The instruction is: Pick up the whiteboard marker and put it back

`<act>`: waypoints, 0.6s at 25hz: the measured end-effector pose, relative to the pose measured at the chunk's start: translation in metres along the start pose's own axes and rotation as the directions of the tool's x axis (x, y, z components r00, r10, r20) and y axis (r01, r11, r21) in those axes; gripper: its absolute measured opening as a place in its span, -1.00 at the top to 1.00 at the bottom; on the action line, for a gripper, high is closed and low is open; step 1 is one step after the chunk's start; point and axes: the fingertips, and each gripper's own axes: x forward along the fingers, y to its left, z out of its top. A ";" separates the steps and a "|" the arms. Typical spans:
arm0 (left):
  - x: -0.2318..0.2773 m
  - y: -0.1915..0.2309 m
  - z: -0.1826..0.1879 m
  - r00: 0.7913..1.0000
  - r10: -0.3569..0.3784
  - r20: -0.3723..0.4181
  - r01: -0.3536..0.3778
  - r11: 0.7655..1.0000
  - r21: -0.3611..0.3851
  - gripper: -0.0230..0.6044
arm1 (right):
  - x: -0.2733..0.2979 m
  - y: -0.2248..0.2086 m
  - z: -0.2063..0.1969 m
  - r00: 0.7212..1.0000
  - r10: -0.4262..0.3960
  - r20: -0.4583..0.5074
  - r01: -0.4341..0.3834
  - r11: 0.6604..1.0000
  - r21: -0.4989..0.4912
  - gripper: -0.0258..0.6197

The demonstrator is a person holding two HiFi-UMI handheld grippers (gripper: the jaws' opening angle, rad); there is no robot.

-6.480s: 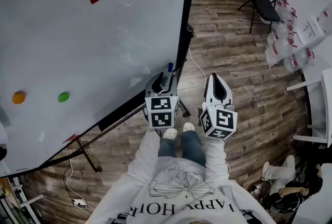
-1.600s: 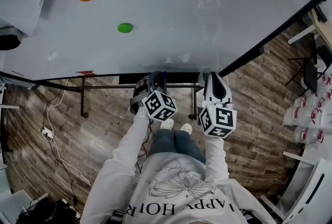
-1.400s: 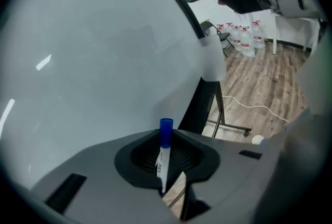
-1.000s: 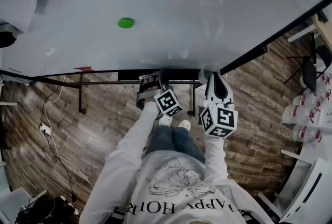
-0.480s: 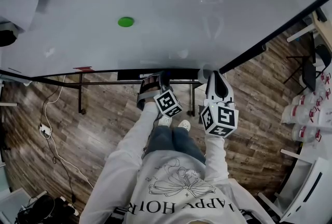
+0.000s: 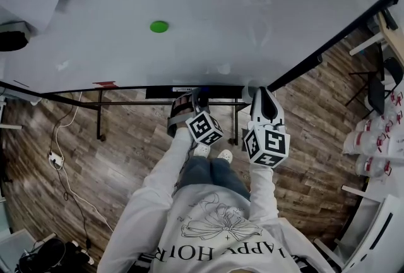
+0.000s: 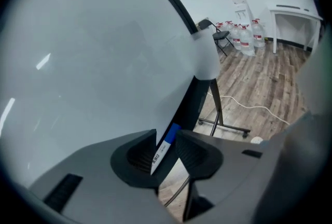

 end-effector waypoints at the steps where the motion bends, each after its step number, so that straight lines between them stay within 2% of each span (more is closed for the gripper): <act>1: -0.005 0.005 0.003 1.000 0.006 0.010 -0.005 1.000 -0.030 0.58 | 0.000 0.002 0.001 1.000 0.003 0.003 -0.003 1.000 0.001 0.90; 4: -0.023 0.022 0.012 0.998 0.039 0.049 -0.032 0.991 -0.132 0.75 | -0.001 0.008 0.007 1.000 0.018 0.017 -0.018 1.000 0.000 0.90; 7: -0.046 0.043 0.024 0.992 0.069 0.108 -0.037 0.962 -0.269 0.84 | -0.002 0.015 0.014 0.999 0.037 0.034 -0.037 0.999 -0.003 0.90; 11: -0.082 0.070 0.041 0.972 0.101 0.212 0.009 0.887 -0.461 0.88 | -0.004 0.026 0.026 0.996 0.065 0.057 -0.064 0.998 -0.013 0.90; 15: -0.119 0.098 0.055 0.940 0.161 0.300 0.048 0.809 -0.586 0.88 | -0.006 0.040 0.038 0.992 0.097 0.083 -0.096 0.995 -0.023 0.90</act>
